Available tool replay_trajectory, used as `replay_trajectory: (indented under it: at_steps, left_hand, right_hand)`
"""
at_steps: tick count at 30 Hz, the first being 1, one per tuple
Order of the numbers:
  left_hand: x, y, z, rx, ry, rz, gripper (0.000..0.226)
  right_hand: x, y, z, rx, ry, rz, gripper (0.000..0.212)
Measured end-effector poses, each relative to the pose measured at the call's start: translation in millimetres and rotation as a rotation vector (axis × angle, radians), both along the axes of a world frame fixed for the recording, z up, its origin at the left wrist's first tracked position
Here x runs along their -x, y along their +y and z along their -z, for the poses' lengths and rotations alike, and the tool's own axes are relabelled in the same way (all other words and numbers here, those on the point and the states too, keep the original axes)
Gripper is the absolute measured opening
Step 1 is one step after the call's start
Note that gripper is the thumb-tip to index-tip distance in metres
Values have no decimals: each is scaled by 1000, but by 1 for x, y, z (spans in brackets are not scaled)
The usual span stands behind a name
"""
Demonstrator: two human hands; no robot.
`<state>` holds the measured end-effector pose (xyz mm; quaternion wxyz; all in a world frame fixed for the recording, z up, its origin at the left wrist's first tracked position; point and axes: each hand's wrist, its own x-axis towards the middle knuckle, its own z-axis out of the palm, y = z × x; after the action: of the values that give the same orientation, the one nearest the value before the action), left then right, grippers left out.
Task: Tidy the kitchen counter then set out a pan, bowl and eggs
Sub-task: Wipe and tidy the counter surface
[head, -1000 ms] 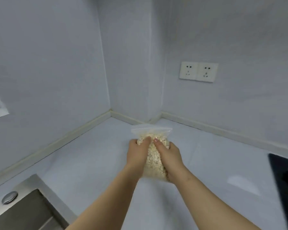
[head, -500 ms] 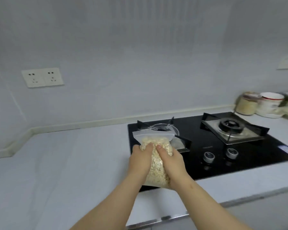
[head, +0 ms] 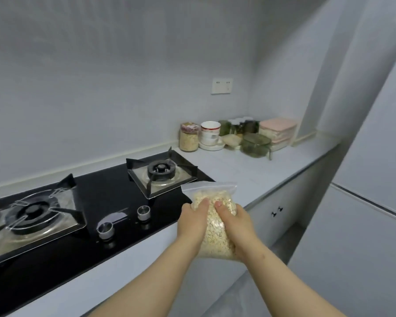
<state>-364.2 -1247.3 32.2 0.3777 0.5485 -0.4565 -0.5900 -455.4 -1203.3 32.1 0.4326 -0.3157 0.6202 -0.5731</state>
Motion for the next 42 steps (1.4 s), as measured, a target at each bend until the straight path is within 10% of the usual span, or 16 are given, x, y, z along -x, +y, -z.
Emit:
replay_trajectory:
  at_steps: [28, 42]
  left_hand:
    - [345, -359, -34, 158, 72, 297, 40]
    - [405, -521, -12, -36, -328, -85, 11]
  right_hand:
    - [343, -340, -37, 129, 3, 191, 18]
    - [470, -551, -60, 203, -39, -20, 5]
